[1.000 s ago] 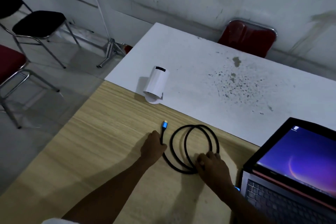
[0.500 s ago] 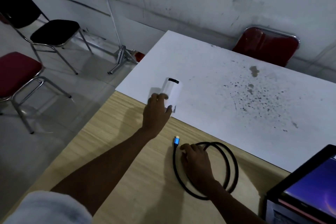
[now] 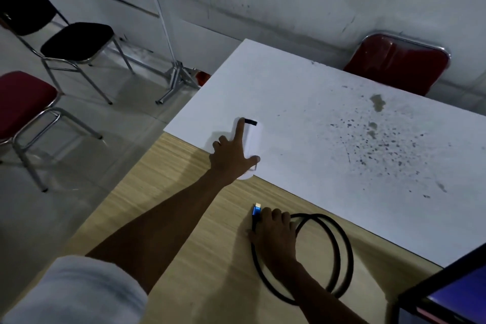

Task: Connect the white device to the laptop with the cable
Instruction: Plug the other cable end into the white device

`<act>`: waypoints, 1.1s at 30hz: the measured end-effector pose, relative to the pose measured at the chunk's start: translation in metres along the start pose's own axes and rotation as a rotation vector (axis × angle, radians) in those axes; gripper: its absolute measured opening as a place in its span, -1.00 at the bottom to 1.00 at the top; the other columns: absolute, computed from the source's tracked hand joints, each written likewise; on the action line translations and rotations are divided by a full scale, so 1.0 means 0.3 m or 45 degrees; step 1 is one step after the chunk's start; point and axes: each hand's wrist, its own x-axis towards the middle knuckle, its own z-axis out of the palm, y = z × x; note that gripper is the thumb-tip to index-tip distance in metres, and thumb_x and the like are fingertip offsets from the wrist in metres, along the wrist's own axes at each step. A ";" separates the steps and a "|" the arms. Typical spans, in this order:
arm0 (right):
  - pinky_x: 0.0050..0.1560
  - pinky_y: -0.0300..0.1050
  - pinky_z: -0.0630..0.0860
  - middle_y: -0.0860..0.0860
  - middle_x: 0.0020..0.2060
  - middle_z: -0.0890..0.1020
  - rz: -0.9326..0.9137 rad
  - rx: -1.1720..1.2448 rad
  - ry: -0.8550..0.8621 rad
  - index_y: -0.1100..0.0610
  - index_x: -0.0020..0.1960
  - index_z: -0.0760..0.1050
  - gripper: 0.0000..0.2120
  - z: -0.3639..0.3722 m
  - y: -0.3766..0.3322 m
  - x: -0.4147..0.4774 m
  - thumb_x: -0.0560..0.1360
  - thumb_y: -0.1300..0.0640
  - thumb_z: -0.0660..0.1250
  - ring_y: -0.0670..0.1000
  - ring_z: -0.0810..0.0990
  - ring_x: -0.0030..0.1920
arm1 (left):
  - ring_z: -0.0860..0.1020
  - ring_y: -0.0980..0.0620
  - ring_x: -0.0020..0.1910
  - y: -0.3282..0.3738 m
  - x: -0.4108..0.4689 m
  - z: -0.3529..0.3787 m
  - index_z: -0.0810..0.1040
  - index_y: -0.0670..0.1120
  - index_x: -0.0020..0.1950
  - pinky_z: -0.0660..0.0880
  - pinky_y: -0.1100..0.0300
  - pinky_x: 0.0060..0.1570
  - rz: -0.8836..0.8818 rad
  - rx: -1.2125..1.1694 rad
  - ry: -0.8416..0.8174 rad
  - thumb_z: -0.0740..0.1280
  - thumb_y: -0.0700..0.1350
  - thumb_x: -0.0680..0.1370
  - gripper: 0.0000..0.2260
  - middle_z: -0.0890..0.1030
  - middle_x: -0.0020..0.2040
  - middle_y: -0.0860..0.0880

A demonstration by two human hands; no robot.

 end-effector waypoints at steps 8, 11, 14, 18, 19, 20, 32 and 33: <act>-0.15 -0.01 0.49 0.01 -0.19 0.57 0.224 0.779 -0.131 0.06 -0.07 0.32 -0.81 -0.037 -0.032 -0.065 0.46 0.15 0.35 0.04 0.54 -0.20 | 0.40 -0.35 0.21 -0.047 -0.122 -0.004 -0.17 0.22 0.48 0.42 -0.17 0.08 -0.163 -0.177 -0.058 0.48 0.30 0.30 0.01 0.40 0.25 -0.34; -0.36 -0.15 0.39 0.11 -0.25 0.61 0.296 1.162 -0.120 0.13 -0.09 0.34 -0.83 -0.079 -0.019 -0.121 0.47 0.23 0.35 0.00 0.50 -0.33 | 0.48 -0.32 0.16 -0.049 -0.194 -0.014 -0.11 0.26 0.40 0.48 -0.19 0.13 -0.217 -0.327 -0.119 0.45 0.35 0.24 -0.05 0.47 0.20 -0.29; -0.37 -0.23 0.44 0.13 -0.25 0.68 0.280 1.403 -0.110 0.10 0.01 0.45 -0.95 -0.138 -0.016 -0.174 0.56 0.13 0.29 -0.05 0.58 -0.35 | 0.59 -0.25 0.01 -0.047 -0.245 -0.032 -0.05 0.32 0.29 0.55 -0.20 0.09 -0.261 -0.537 -0.213 0.46 0.32 0.25 -0.17 0.54 0.13 -0.20; -0.41 -0.30 0.43 0.08 -0.32 0.68 0.110 1.380 -0.089 0.01 0.11 0.55 -0.81 -0.186 0.000 -0.225 0.60 0.01 0.21 -0.08 0.60 -0.36 | 0.63 -0.19 -0.04 -0.047 -0.305 -0.043 -0.09 0.26 0.39 0.63 -0.16 0.00 -0.383 -0.824 -0.332 0.50 0.18 0.33 -0.12 0.55 0.15 -0.22; -0.41 -0.31 0.43 0.08 -0.32 0.69 0.086 1.354 -0.085 0.03 0.12 0.55 -0.80 -0.196 0.003 -0.243 0.60 0.00 0.21 -0.08 0.61 -0.36 | 0.64 -0.17 -0.06 -0.046 -0.327 -0.044 -0.10 0.21 0.43 0.65 -0.12 -0.08 -0.416 -0.901 -0.373 0.50 0.13 0.37 -0.12 0.54 0.14 -0.21; -0.41 -0.33 0.43 0.08 -0.32 0.69 0.073 1.327 -0.081 0.04 0.11 0.56 -0.80 -0.204 0.004 -0.255 0.59 0.01 0.23 -0.08 0.62 -0.37 | 0.64 -0.15 -0.09 -0.045 -0.343 -0.045 -0.10 0.18 0.46 0.67 -0.05 -0.22 -0.446 -0.964 -0.418 0.50 0.09 0.41 -0.12 0.54 0.11 -0.19; -0.30 -0.08 0.58 -0.01 -0.32 0.70 0.047 0.967 -0.104 -0.03 0.00 0.57 -0.85 -0.198 0.003 -0.346 0.50 -0.06 0.33 -0.06 0.64 -0.37 | 0.70 -0.12 -0.08 -0.074 -0.472 -0.007 -0.23 0.19 0.51 0.65 -0.03 -0.09 -0.648 -0.899 -0.762 0.53 0.35 0.20 0.16 0.70 0.02 -0.17; -0.28 -0.04 0.58 -0.01 -0.33 0.69 0.033 0.918 -0.109 -0.05 -0.01 0.57 -0.86 -0.193 0.000 -0.346 0.50 -0.07 0.32 -0.07 0.63 -0.38 | 0.71 -0.11 -0.10 -0.080 -0.468 0.009 -0.17 0.14 0.53 0.65 -0.04 -0.07 -0.666 -0.892 -0.783 0.54 0.37 0.15 0.20 0.72 -0.02 -0.15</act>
